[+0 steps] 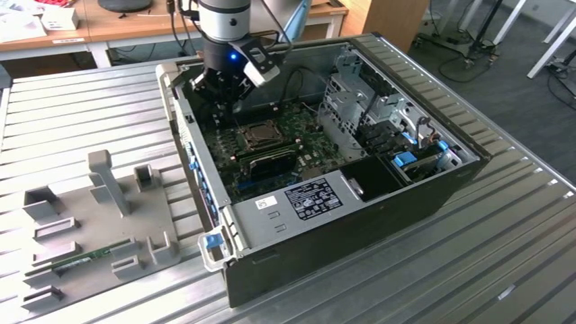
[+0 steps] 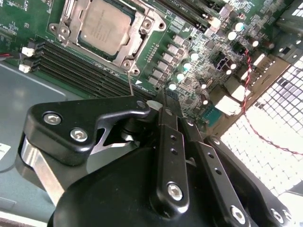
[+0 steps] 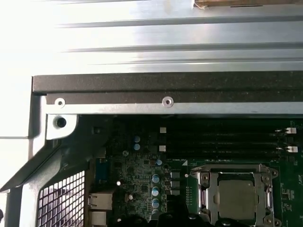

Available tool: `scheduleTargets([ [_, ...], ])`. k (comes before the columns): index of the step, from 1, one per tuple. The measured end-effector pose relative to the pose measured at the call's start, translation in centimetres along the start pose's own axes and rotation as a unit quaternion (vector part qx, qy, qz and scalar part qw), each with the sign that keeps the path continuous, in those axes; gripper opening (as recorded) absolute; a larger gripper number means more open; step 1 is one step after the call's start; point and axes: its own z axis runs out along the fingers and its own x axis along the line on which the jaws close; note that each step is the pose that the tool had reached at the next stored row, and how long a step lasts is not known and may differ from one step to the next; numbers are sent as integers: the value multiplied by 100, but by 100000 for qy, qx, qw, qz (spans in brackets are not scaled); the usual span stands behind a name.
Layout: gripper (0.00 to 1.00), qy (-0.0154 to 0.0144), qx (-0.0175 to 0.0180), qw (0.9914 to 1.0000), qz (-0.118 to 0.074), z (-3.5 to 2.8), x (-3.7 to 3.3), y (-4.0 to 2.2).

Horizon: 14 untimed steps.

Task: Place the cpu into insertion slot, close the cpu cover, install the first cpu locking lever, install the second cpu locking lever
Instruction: 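Install the first cpu locking lever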

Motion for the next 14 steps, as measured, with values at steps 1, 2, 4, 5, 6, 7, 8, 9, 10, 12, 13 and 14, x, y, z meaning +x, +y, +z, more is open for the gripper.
scheduleTargets([
  [1,10,2,1,100000,3,3,0,5],
  [2,10,2,-4,100000,-1,6,0,9],
  [4,10,-5,-14,100000,-1,11,2,15],
  [5,10,-5,-20,100000,-2,13,4,18],
  [6,10,2,-25,100000,2,15,6,22],
  [7,10,2,-41,100000,-1,18,6,27],
  [8,10,2,-65,100000,-2,21,7,33],
  [9,10,1,-92,100000,-3,24,7,41],
  [10,10,0,-116,100000,-3,26,7,49],
  [12,10,1,-184,100000,-1,31,8,62],
  [13,10,-2,-230,100000,-2,34,9,69],
  [14,10,2,-268,100000,-1,36,9,75],
])
